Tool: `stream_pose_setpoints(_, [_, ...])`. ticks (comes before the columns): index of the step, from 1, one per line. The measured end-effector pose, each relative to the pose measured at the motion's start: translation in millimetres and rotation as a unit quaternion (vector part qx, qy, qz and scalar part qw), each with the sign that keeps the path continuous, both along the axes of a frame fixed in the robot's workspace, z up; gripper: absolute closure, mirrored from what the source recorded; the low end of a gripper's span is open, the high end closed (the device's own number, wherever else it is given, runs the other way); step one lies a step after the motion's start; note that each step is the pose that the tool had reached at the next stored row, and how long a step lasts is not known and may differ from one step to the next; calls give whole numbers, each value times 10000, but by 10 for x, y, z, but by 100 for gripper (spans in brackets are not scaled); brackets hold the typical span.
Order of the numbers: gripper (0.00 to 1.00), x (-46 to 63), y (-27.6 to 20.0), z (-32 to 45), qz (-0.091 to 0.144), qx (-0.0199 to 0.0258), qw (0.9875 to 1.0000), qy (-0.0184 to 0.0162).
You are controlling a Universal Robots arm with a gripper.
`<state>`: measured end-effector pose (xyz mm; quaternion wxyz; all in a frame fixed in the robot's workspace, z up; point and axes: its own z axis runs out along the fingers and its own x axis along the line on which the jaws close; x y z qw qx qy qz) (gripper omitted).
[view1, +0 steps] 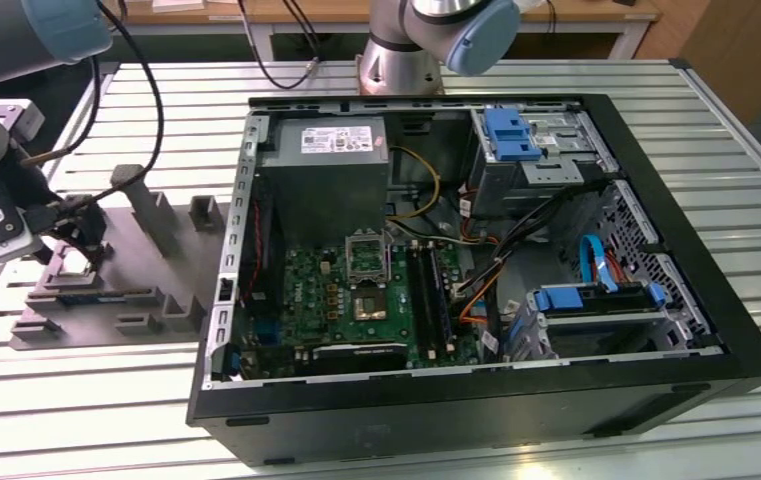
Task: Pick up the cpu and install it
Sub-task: 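Pick up the cpu and move it towards the insertion slot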
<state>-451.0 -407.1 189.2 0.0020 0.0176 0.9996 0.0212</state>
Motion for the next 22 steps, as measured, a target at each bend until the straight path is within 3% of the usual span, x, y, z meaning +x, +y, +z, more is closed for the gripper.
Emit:
stream_pose_setpoints(6, [35, 0, -22, -36, 0, 1, 10000, -1])
stream_pose_setpoints(7, [35, 0, -23, -158, 0, 3, 10000, -1])
stream_pose_setpoints(11, [35, 0, -23, -3, 0, 2, 10000, 0])
stream_pose_setpoints(22, [35, 0, -23, -30, 0, 5, 10000, -1])
